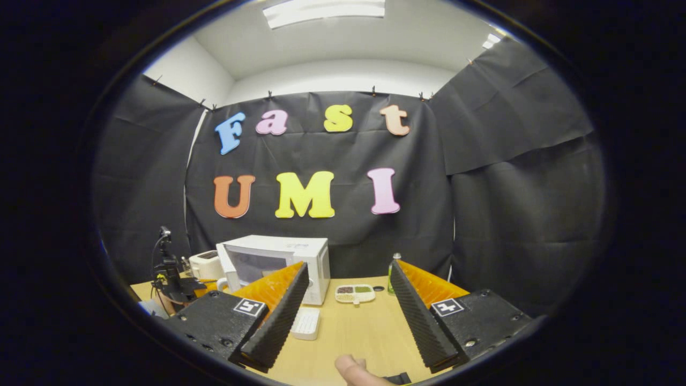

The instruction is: Open the microwave oven with the left hand, put the food in, and close the microwave oven.

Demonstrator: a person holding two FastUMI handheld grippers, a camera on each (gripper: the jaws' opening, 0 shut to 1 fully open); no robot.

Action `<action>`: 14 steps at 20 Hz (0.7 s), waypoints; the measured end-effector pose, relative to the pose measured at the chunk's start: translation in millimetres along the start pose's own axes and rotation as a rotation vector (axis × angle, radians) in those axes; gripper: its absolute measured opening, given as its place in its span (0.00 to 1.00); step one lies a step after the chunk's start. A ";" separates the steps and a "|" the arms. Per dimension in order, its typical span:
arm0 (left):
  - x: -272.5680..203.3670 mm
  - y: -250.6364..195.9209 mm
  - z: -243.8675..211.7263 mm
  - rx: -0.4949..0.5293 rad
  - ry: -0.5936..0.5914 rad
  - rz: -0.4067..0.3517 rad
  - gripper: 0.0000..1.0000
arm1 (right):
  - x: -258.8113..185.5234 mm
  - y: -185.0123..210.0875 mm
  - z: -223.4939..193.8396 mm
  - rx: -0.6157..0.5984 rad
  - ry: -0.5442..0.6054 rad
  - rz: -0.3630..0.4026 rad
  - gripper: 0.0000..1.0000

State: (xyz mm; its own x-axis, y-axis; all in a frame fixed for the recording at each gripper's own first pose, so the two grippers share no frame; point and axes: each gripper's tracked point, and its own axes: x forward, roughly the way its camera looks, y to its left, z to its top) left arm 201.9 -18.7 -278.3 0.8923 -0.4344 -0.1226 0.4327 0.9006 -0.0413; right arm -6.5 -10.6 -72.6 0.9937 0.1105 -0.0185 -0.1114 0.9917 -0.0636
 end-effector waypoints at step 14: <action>111.7 -6.1 -9.9 0.011 0.030 0.097 0.00 | 45.7 -25.9 -38.7 -0.002 0.074 0.003 0.98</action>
State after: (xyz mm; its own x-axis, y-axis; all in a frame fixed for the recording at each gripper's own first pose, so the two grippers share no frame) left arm 297.7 -72.5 -301.5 0.9260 -0.3442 -0.1552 0.3459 0.9381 -0.0168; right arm 41.4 -33.7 -110.4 0.9898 0.1083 -0.0921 -0.1146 0.9912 -0.0657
